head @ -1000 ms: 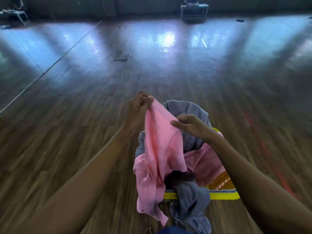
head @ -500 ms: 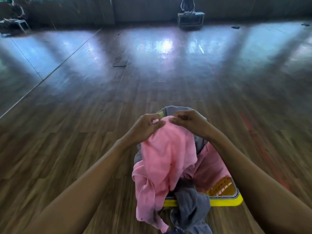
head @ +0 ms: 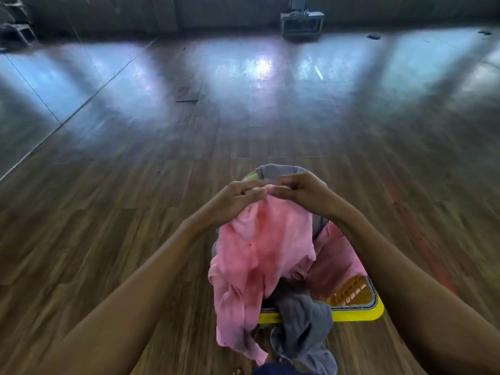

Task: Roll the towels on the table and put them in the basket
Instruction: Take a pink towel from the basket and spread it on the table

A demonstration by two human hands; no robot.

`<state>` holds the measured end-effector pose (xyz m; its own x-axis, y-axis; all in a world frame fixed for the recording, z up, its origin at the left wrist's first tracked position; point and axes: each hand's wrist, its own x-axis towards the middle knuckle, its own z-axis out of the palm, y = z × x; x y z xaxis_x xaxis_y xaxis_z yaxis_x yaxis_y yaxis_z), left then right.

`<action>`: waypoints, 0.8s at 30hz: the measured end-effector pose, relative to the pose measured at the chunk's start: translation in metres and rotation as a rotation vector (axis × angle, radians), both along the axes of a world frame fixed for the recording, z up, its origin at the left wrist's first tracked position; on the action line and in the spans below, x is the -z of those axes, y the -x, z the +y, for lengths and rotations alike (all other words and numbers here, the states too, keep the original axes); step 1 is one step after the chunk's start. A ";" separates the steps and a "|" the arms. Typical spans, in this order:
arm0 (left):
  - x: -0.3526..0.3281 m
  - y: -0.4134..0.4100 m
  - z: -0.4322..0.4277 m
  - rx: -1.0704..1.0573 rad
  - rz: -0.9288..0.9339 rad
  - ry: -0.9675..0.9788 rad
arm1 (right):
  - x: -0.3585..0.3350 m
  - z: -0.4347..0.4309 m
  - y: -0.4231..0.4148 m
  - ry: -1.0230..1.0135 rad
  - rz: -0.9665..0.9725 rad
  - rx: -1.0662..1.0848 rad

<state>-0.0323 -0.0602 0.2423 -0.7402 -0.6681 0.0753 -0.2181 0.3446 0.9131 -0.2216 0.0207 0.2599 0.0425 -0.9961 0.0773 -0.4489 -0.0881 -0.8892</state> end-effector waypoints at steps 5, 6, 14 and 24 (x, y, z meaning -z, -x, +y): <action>-0.001 0.000 -0.009 0.000 0.006 0.083 | 0.004 0.001 0.005 -0.022 -0.010 -0.026; -0.001 -0.003 -0.013 -0.042 0.037 0.106 | 0.006 0.003 0.009 -0.052 -0.022 -0.026; 0.006 -0.023 -0.023 -0.309 0.009 0.170 | 0.008 0.021 0.029 -0.076 -0.067 0.043; -0.006 0.016 -0.008 0.006 -0.001 0.128 | -0.004 0.008 0.016 -0.049 -0.039 -0.002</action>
<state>-0.0480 -0.0684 0.2479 -0.7445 -0.6484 0.1591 -0.2163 0.4596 0.8614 -0.2376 0.0292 0.2634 0.0426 -0.9986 0.0301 -0.4133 -0.0451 -0.9095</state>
